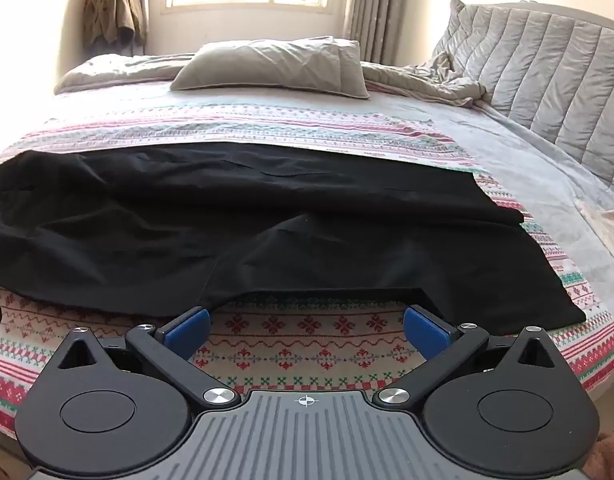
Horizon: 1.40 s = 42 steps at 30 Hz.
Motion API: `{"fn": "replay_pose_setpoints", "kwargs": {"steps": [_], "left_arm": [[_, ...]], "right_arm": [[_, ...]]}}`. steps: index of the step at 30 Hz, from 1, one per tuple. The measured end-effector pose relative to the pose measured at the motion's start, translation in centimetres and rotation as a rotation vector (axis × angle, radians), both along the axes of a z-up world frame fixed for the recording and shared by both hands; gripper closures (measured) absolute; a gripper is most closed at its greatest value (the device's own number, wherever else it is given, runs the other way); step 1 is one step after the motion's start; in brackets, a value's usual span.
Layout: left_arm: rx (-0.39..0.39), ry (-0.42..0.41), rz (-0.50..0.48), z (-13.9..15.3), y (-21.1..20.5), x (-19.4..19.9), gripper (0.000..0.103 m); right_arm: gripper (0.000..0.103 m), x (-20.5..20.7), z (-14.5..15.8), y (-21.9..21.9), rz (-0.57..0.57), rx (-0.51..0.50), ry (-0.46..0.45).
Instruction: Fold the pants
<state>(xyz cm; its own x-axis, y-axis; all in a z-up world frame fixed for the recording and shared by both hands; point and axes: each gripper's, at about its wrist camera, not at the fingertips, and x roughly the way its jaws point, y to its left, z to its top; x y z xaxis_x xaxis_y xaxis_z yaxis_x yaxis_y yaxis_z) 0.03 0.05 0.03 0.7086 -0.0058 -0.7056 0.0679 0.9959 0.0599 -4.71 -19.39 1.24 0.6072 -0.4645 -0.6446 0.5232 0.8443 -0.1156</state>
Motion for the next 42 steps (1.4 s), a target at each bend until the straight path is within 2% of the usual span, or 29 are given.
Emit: {"fn": "replay_pose_setpoints", "kwargs": {"steps": [9,11,42], "left_arm": [[0.012,-0.009,-0.004,-0.1,-0.6,-0.1,0.000],[0.014,-0.009,-0.005,-0.2,-0.7,0.0,0.000],[-0.003,-0.017,-0.005,0.2,-0.4,-0.4,0.000]], "right_arm": [[0.000,0.1,-0.4,0.0,-0.027,0.019,-0.018],[0.000,0.8,-1.1,0.1,0.004,0.007,0.009],[0.000,0.8,-1.0,-0.2,-0.003,0.031,0.000]]}}
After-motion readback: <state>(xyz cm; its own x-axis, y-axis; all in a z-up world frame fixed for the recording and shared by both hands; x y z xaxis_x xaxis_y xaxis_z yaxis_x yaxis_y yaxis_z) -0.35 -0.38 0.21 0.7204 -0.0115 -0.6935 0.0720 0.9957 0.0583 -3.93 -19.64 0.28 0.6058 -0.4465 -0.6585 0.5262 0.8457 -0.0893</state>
